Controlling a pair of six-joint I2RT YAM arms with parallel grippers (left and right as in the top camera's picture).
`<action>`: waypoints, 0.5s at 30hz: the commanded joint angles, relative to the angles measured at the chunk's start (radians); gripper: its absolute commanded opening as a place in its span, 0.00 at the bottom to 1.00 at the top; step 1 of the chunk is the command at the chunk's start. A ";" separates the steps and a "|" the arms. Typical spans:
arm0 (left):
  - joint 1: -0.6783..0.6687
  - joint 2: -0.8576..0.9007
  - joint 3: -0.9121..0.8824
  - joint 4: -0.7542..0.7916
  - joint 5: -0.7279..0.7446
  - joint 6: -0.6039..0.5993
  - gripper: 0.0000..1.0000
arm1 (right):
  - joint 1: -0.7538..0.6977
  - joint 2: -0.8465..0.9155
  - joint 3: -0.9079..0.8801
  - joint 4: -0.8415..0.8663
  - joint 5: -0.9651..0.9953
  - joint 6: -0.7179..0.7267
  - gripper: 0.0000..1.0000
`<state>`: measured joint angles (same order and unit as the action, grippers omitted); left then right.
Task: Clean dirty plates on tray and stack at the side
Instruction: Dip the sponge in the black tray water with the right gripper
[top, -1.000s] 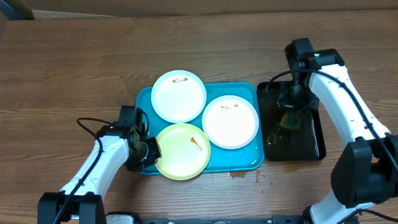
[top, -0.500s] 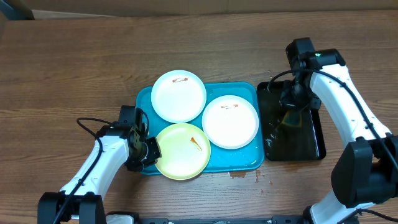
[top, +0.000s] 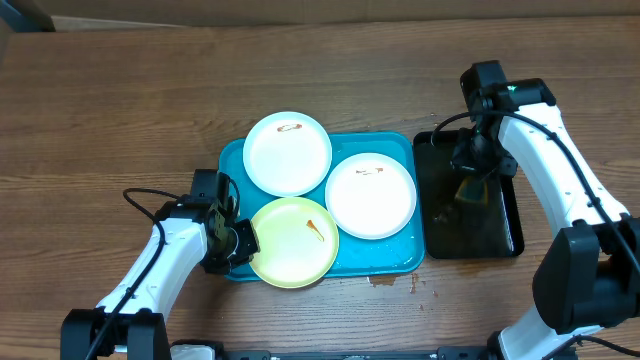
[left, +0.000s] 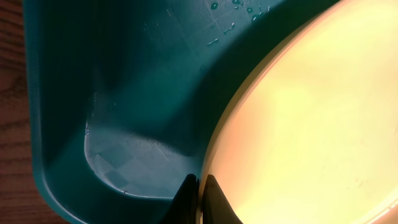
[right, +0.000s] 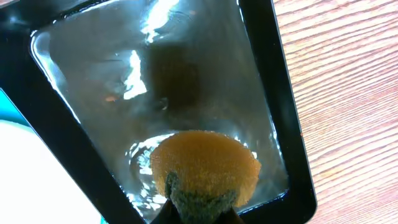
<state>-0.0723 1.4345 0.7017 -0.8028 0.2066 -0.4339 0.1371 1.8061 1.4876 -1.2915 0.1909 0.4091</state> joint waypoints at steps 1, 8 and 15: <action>-0.007 0.005 -0.008 0.004 0.005 0.011 0.04 | -0.008 -0.011 0.011 0.006 0.008 0.033 0.04; -0.006 0.005 -0.008 0.003 0.010 0.011 0.04 | -0.008 -0.011 0.011 0.024 -0.156 -0.103 0.04; -0.006 0.005 -0.005 0.012 0.053 0.019 0.04 | -0.008 -0.011 0.051 0.045 -0.343 -0.215 0.04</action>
<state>-0.0723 1.4345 0.7017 -0.7952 0.2295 -0.4339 0.1337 1.8061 1.4910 -1.2503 -0.0658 0.2565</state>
